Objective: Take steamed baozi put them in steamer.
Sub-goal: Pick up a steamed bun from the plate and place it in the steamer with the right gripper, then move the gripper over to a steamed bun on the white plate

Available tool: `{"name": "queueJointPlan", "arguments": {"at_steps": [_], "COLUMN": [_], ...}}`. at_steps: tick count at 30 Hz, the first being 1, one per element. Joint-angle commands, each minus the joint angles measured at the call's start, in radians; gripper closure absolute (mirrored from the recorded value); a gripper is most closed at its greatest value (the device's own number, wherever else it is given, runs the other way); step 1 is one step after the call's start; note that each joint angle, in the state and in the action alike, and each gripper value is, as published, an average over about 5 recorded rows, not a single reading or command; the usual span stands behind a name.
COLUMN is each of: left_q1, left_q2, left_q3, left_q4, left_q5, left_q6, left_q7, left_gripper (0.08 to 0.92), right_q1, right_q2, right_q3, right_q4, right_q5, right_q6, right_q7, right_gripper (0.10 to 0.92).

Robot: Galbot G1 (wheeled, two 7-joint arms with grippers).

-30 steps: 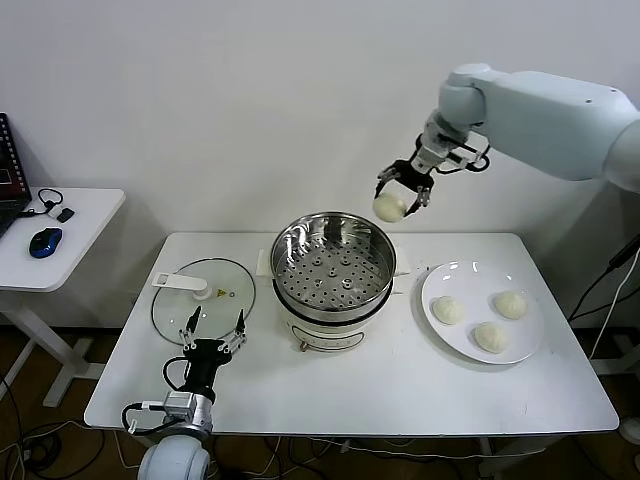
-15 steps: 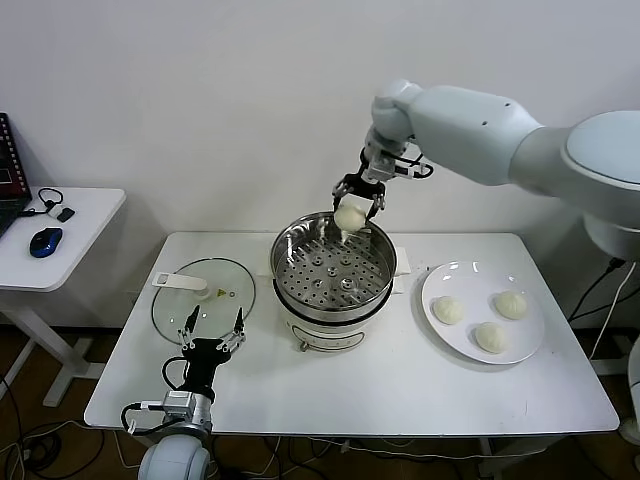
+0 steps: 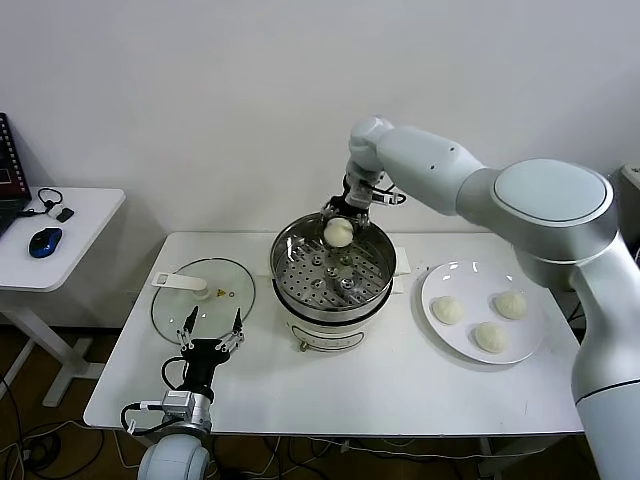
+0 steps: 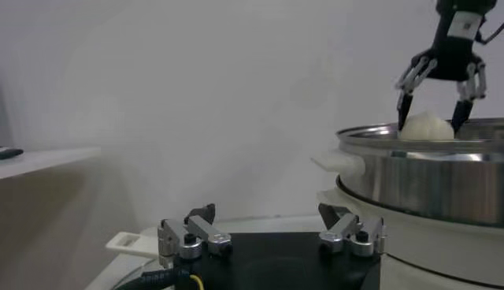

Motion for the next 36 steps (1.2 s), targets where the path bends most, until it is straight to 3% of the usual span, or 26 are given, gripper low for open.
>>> {"name": "queueJointPlan", "arguments": {"at_steps": [1, 19, 36], "left_q1": [0.001, 0.004, 0.02], "left_q2": [0.0, -0.004, 0.005], "left_q3": [0.001, 0.001, 0.001], "left_q4": [0.0, -0.007, -0.038], "left_q5": [-0.001, 0.004, 0.007], "left_q6": [0.0, 0.003, 0.014], "left_q7": [0.0, 0.002, 0.003], "left_gripper": [0.177, 0.177, 0.177], "right_q1": [-0.056, -0.001, 0.389], "right_q2": [0.028, -0.003, -0.161], "right_q3": [0.039, 0.022, -0.337], "right_q4": [-0.057, -0.015, 0.352], "right_q5": [-0.046, 0.015, 0.646], "right_q6": [0.049, 0.049, 0.026], "right_q7": [0.017, 0.033, -0.16], "right_gripper": [0.279, 0.203, 0.203]}}
